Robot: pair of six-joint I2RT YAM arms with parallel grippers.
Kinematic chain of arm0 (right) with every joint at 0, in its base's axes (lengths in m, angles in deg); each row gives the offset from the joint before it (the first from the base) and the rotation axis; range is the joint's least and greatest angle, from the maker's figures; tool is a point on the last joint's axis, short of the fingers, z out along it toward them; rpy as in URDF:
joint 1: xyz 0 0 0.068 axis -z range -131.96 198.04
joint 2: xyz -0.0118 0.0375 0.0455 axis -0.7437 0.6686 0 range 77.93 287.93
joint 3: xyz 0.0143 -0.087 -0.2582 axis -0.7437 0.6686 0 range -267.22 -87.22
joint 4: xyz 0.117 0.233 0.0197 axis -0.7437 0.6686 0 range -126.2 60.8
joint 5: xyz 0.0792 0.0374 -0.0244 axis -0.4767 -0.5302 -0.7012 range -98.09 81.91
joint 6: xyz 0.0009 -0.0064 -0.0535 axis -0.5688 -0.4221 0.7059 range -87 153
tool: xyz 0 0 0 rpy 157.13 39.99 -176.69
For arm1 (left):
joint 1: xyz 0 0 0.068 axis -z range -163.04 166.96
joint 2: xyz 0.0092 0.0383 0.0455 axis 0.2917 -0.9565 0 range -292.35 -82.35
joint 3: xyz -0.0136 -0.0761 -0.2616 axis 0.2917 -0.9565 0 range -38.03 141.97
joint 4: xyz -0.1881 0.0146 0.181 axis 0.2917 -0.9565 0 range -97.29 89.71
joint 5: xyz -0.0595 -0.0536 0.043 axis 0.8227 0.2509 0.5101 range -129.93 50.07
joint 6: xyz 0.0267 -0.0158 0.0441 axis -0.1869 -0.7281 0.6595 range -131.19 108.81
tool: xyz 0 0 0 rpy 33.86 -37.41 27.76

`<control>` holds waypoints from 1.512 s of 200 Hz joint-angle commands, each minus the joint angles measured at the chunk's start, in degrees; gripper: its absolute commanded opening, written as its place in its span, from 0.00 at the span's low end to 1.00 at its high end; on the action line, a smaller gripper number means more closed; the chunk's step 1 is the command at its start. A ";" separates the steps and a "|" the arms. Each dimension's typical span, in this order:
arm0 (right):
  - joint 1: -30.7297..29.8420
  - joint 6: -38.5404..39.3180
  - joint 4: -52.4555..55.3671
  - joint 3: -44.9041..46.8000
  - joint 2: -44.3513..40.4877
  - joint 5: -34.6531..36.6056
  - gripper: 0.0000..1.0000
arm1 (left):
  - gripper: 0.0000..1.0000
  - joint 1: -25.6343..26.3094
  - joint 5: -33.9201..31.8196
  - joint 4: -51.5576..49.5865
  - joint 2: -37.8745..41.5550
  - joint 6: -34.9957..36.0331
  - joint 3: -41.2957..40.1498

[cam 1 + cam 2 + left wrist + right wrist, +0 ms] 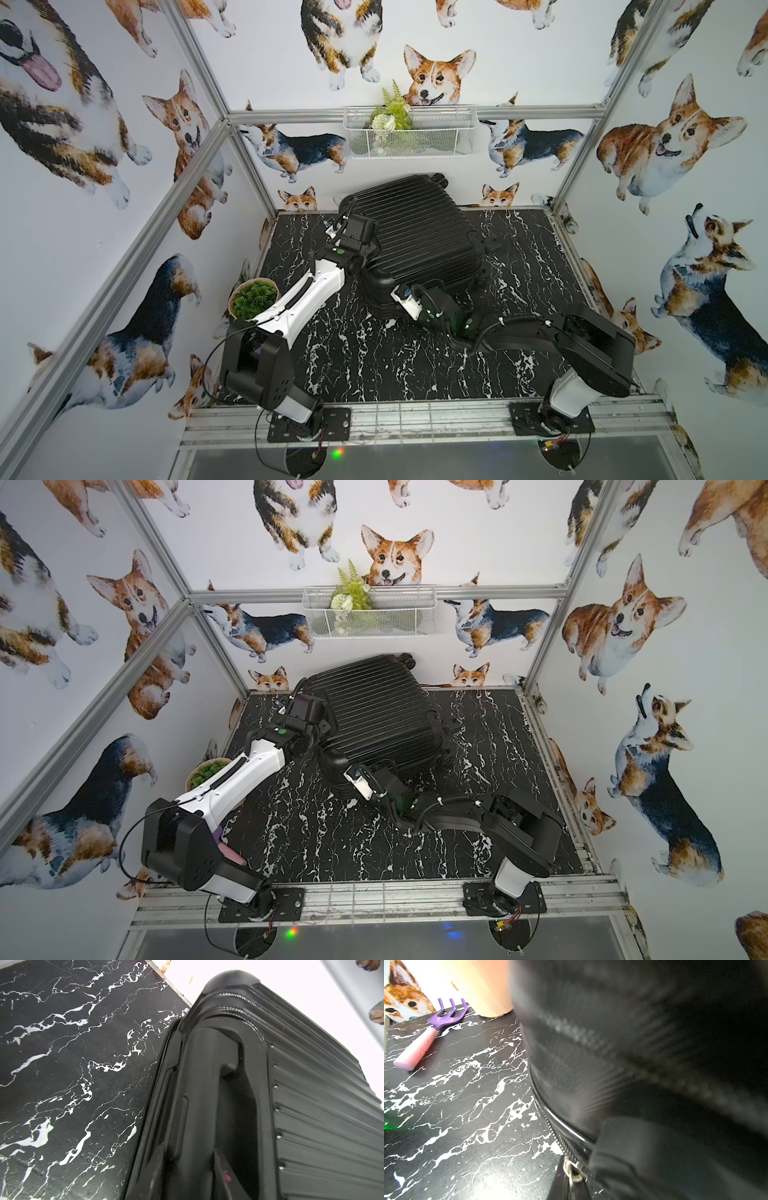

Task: Close the suitcase zippers
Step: Zip the zipper on the suitcase, then pick up the suitcase from the center of the board.

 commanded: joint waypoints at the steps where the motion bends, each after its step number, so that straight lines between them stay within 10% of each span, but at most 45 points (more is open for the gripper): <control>1: 0.09 1.76 -6.93 2.78 -2.19 -2.21 0.00 | 0.58 1.05 2.85 7.98 2.31 -3.26 0.81; 46: 4.89 -0.02 -7.79 10.43 -6.55 -0.75 0.00 | 0.89 0.97 -0.10 7.27 6.99 22.95 0.50; 92: 10.86 -0.89 -5.95 16.16 -11.36 0.23 0.00 | 0.86 0.84 23.09 -3.26 2.01 64.83 8.96; 196: 21.09 -5.09 -0.07 20.22 -19.36 0.82 0.00 | 0.83 -1.59 42.03 -30.89 -8.43 114.44 22.39; 302: 21.86 -4.09 3.13 19.85 -21.65 -1.89 0.00 | 0.83 -3.43 44.01 -35.45 -20.96 135.80 35.88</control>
